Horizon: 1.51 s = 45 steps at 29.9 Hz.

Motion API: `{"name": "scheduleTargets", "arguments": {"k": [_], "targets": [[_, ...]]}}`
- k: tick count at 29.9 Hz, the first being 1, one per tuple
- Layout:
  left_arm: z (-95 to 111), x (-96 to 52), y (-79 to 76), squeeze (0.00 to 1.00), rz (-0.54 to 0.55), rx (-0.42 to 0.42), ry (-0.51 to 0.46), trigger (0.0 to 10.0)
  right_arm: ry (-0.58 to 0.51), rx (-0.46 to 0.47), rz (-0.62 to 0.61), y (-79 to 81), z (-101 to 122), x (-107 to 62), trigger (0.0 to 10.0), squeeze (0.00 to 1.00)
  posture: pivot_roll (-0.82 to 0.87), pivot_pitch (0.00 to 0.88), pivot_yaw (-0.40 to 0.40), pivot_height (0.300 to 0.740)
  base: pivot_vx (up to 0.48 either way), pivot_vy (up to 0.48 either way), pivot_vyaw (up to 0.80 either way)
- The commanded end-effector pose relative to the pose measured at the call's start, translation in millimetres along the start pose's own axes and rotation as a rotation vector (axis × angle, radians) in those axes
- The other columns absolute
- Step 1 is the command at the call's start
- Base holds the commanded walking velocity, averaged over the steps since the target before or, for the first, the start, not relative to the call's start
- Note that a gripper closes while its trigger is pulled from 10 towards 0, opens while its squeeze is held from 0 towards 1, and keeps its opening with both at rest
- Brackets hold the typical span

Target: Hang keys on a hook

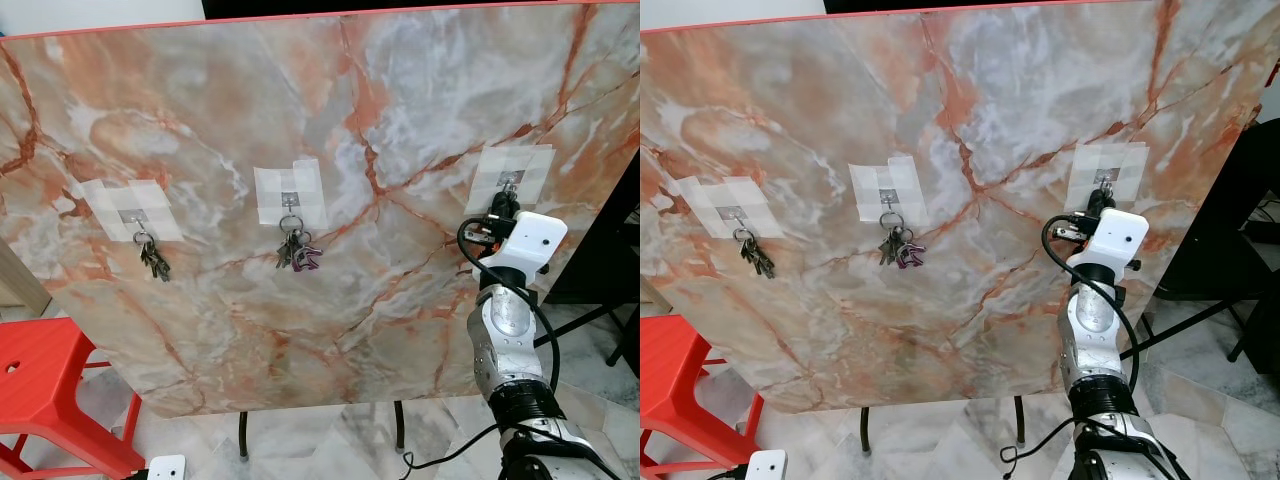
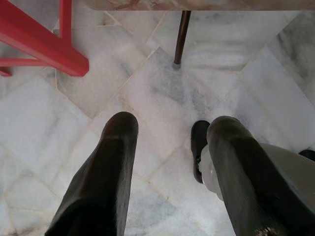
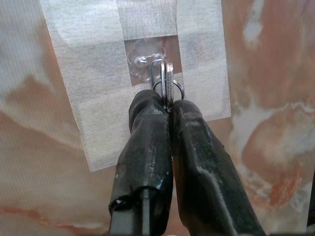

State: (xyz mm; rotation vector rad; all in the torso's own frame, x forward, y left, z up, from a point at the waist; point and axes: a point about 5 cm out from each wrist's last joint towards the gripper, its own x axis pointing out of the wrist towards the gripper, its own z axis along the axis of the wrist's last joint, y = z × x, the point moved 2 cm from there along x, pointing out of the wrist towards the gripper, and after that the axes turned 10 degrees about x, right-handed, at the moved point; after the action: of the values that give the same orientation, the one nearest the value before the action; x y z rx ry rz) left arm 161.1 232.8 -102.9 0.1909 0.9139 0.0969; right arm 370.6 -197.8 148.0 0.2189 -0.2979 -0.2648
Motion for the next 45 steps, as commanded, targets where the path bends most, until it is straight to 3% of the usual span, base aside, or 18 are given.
{"name": "scheduleTargets", "arguments": {"k": [1, 24, 27, 32, 45], "targets": [[-2.9, -0.8, 2.2, 0.00, 0.007, 0.008, 0.008, 10.0, -0.016, -0.025, 0.019, 3.5, 1.9, 0.9, 10.0, 0.00, 0.04, 0.000, 0.043, 0.740, 0.000, 0.000, 0.00], [-1.9, -0.6, 3.2, 0.00, 0.007, 0.010, 0.005, 10.0, -0.088, -0.059, 0.021, 3.9, 15.0, 7.1, 10.0, 0.00, 0.04, 0.000, 0.047, 0.740, 0.000, 0.000, 0.00], [-2.0, -0.7, 2.3, 0.00, 0.005, 0.011, 0.004, 10.0, -0.100, -0.006, 0.034, 6.9, 17.8, 7.7, 10.0, 0.00, 0.04, 0.000, 0.045, 0.740, 0.000, 0.000, 0.00], [-1.5, -0.6, 2.6, 0.00, 0.007, 0.008, 0.002, 10.0, -0.127, 0.009, 0.044, 10.8, 23.3, 8.4, 10.0, 0.00, 0.04, 0.000, 0.045, 0.740, 0.000, 0.000, 0.00], [-1.9, -0.6, 2.4, 0.00, 0.002, 0.009, 0.003, 10.0, -0.169, -0.075, 0.057, 14.2, 30.2, 11.4, 10.0, 0.00, 0.04, 0.000, 0.046, 0.740, 0.000, 0.000, 0.00]]}}
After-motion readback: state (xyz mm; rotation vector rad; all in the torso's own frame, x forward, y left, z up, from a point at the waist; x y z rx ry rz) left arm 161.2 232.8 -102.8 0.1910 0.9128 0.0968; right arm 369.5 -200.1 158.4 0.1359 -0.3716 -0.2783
